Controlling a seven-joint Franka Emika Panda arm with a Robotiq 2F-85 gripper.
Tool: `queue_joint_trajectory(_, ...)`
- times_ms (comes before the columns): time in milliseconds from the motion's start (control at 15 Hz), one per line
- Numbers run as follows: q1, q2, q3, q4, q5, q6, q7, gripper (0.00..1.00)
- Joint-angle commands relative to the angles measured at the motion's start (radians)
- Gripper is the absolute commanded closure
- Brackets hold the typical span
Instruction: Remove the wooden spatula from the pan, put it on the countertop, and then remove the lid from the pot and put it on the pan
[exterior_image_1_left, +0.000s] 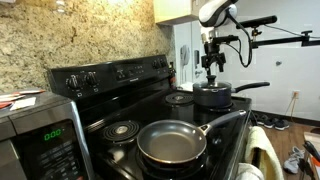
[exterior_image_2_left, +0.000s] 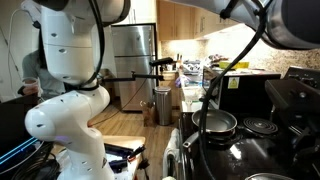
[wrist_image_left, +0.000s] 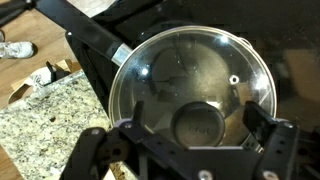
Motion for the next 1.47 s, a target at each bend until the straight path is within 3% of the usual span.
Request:
queue_joint_trajectory(0, -0.016, -0.004, 0.009, -0.037, 0.015, 0.037, -0.073, 0.00)
queue_joint_trajectory(400, -0.018, 0.000, 0.016, -0.062, 0.013, 0.137, -0.228, 0.00)
queue_joint_trajectory(867, -0.022, 0.008, 0.022, -0.068, 0.031, 0.142, -0.305, 0.00)
queue_joint_trajectory(933, -0.022, 0.010, 0.022, -0.072, 0.028, 0.145, -0.309, 0.25)
queue_joint_trajectory(1067, -0.023, 0.010, 0.021, -0.076, 0.028, 0.146, -0.307, 0.32)
queue_joint_trajectory(1400, -0.023, 0.014, 0.021, -0.076, 0.026, 0.140, -0.302, 0.66)
